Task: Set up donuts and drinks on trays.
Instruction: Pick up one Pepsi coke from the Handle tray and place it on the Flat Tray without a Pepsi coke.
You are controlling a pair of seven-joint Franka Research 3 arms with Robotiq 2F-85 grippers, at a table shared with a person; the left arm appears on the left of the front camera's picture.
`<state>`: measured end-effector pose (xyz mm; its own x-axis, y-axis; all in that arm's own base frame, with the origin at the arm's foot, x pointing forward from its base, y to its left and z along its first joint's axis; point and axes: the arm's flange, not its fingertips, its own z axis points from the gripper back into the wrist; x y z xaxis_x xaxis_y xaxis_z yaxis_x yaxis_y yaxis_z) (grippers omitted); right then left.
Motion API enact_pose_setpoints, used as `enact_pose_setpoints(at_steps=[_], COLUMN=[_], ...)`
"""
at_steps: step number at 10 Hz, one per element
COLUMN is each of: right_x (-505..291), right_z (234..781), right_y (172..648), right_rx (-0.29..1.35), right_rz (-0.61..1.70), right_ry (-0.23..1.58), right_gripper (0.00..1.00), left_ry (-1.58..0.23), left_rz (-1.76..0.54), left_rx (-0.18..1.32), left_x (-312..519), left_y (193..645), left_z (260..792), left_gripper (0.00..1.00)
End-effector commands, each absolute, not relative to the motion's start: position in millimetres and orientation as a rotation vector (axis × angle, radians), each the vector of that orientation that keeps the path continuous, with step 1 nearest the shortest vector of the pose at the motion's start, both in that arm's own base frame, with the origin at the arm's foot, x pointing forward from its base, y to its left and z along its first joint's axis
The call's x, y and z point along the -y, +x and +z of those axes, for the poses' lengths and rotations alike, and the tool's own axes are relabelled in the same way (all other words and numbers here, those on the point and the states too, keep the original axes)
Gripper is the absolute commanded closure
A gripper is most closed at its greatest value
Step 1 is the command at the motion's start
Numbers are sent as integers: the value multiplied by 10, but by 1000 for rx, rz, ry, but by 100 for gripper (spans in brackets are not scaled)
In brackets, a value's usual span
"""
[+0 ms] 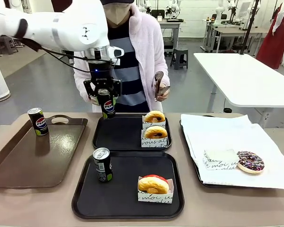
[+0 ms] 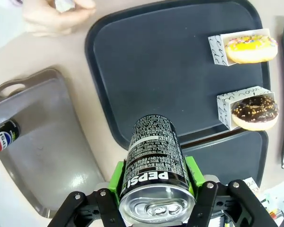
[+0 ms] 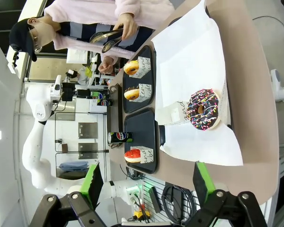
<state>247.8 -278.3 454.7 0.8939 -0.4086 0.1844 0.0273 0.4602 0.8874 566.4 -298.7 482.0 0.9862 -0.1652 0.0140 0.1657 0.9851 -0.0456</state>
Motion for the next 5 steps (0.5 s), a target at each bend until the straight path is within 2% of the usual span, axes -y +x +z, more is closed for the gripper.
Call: enact_pose_setpoints(at_steps=[1,3,5], right_x=[2794,2794,2794], right_z=[4546,4546,4546], right_y=[2495,2495,2495], right_rx=[424,424,424], right_rz=[-264,-264,-264], right_ry=[1082,1082,1082], right_gripper=[0,0,0], left_ry=[-9,8,71], left_rz=[-159,-203,-361], left_rx=[-18,-33,-38], left_x=[3144,3134,2430], left_y=[5882,5856,5112], left_z=[4793,4615,4935], left_gripper=[41,41,41])
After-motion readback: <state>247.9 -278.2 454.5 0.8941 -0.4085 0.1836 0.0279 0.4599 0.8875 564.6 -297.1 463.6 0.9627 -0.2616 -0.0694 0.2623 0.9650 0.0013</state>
